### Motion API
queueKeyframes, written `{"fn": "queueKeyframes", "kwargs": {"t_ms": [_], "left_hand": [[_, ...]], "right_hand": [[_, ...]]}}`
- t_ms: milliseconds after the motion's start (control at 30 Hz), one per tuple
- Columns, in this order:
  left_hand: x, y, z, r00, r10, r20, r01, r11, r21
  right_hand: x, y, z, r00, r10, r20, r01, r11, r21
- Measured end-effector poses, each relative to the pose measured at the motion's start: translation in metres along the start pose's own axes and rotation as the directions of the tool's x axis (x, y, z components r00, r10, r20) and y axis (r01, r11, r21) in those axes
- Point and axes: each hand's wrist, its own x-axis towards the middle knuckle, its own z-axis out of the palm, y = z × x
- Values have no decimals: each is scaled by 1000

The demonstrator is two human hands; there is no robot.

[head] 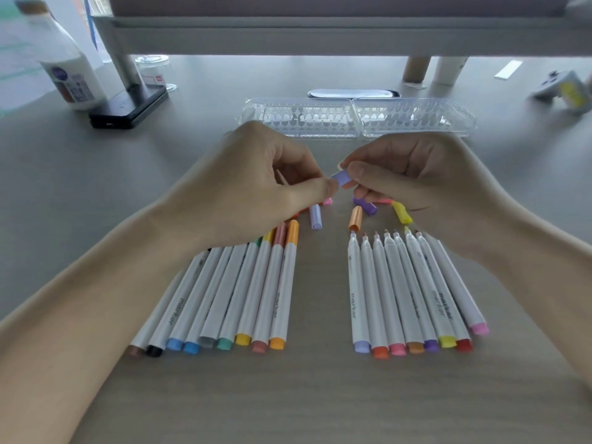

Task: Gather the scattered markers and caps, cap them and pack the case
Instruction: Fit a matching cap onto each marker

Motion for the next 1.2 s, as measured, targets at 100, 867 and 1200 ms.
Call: {"fn": "queueKeyframes", "kwargs": {"t_ms": [100, 867, 1200], "left_hand": [[-1, 12, -5, 993, -57, 103, 53, 998, 37], [-19, 16, 17, 967, -186, 175, 104, 914, 393], [-23, 9, 10, 982, -148, 116, 99, 932, 349]], "right_hand": [[2, -1, -2, 997, 36, -68, -37, 999, -14], [1, -1, -2, 992, 74, -104, -84, 992, -89], [-1, 2, 0, 992, 81, -99, -92, 990, -111]]}}
